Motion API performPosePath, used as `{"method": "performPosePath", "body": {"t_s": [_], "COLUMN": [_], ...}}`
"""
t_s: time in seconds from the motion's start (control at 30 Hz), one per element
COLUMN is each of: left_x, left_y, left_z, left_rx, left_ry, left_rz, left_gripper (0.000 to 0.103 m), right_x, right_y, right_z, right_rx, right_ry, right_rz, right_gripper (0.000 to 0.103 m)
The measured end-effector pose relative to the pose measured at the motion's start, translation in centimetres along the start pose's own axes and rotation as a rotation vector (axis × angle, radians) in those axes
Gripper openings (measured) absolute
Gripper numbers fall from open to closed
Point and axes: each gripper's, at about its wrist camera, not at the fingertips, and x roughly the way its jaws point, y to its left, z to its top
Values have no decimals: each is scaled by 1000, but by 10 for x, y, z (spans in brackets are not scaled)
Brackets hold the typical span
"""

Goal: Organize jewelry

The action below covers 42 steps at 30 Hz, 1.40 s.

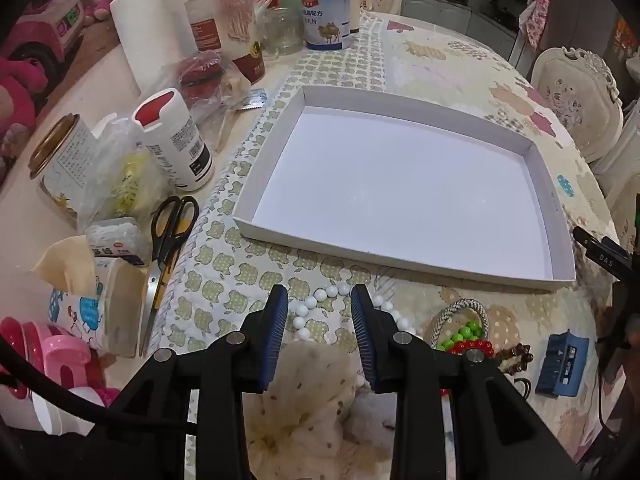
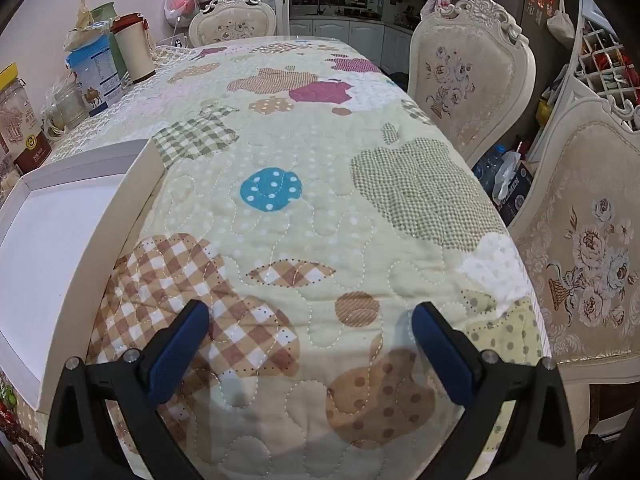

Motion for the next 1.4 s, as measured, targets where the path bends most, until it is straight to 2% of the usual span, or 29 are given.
{"method": "performPosePath", "body": {"t_s": [0.27,0.33,0.4,0.57,0.73,0.9,1.23,1.4], "left_x": [15,-22,-26,-35,-47,-64,-93,-102], "left_y": [-8,4,5,-4,-11,-17,-25,-27], "left_z": [10,-19,-21,-33,-42,-52,-71,-79], "left_rx": [-19,-13,-14,-5,-1,-8,-29,-36], "left_ry": [17,-19,-22,-42,-55,-87,-143,-160], "left_rz": [-13,-8,-8,-11,-13,-14,-10,-14], "left_gripper": [32,32,32,32,32,32,32,32], "right_x": [0,-4,-13,-57,-118,-164,-221,-242], "right_y": [0,0,1,9,32,64,109,120], "right_z": [0,-2,-5,-22,-33,-42,-69,-69], "right_rx": [3,7,32,59,9,-46,-169,-200], "right_ry": [5,35,62,25,-56,-89,-130,-155], "right_rz": [5,7,4,30,85,118,202,227], "right_gripper": [103,102,102,102,102,102,102,102]}}
